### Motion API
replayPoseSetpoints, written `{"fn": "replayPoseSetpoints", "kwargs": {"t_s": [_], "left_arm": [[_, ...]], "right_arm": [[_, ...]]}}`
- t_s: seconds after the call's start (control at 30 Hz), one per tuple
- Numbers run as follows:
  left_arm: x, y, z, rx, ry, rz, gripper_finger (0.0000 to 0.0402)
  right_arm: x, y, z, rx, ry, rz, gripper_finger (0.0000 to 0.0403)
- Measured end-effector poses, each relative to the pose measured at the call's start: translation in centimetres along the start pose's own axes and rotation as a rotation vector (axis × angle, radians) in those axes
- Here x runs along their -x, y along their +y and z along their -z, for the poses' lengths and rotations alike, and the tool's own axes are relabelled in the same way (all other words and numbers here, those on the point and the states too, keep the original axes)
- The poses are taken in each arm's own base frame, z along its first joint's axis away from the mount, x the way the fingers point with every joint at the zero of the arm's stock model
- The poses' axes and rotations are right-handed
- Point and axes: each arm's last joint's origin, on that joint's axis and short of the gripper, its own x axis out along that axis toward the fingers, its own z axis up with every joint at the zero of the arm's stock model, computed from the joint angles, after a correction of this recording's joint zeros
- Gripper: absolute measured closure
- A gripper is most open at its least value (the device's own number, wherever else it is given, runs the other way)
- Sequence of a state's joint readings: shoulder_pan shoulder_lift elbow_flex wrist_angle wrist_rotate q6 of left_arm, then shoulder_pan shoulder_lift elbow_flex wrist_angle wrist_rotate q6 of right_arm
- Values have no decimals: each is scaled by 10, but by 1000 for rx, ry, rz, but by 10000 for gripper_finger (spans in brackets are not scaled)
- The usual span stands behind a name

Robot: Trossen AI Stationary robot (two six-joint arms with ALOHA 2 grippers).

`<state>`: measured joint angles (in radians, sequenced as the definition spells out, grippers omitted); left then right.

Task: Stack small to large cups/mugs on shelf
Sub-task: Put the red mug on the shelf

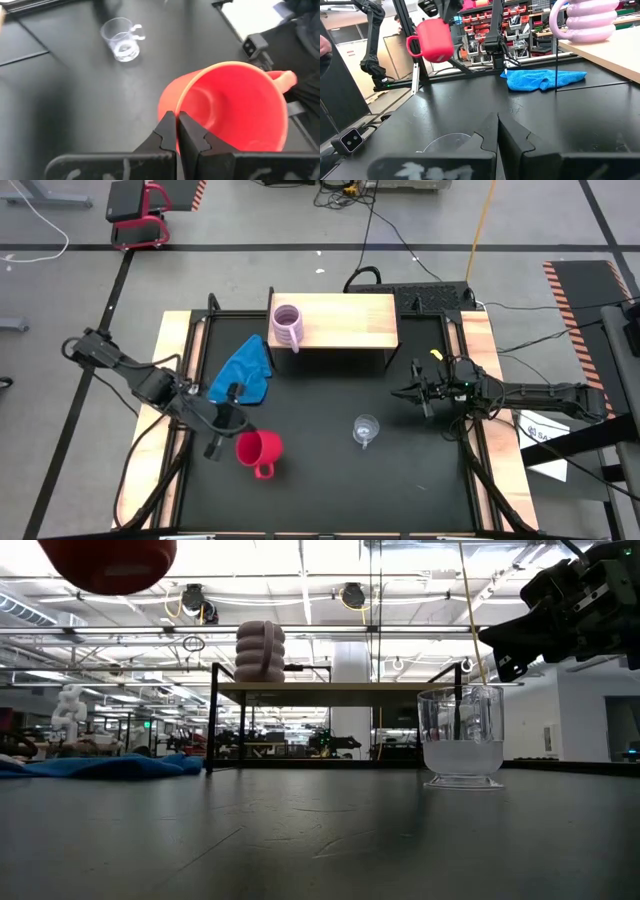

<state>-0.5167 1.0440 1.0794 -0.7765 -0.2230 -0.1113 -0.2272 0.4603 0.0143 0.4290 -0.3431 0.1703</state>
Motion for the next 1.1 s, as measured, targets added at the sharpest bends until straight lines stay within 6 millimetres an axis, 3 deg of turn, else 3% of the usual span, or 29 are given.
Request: {"fn": "replayPoseSetpoints", "kwargs": {"t_s": [0.73, 0.97, 1.1], "left_arm": [[56, 19, 20, 53, -95, -110, 401], [51, 20, 38, 59, -110, -127, 401], [48, 20, 44, 77, -232, -117, 401]], "right_arm": [[0, 0, 0, 1, -1, 0, 403], [0, 0, 0, 3, 0, 0, 403], [0, 0, -1, 7, -10, -2, 403]]}}
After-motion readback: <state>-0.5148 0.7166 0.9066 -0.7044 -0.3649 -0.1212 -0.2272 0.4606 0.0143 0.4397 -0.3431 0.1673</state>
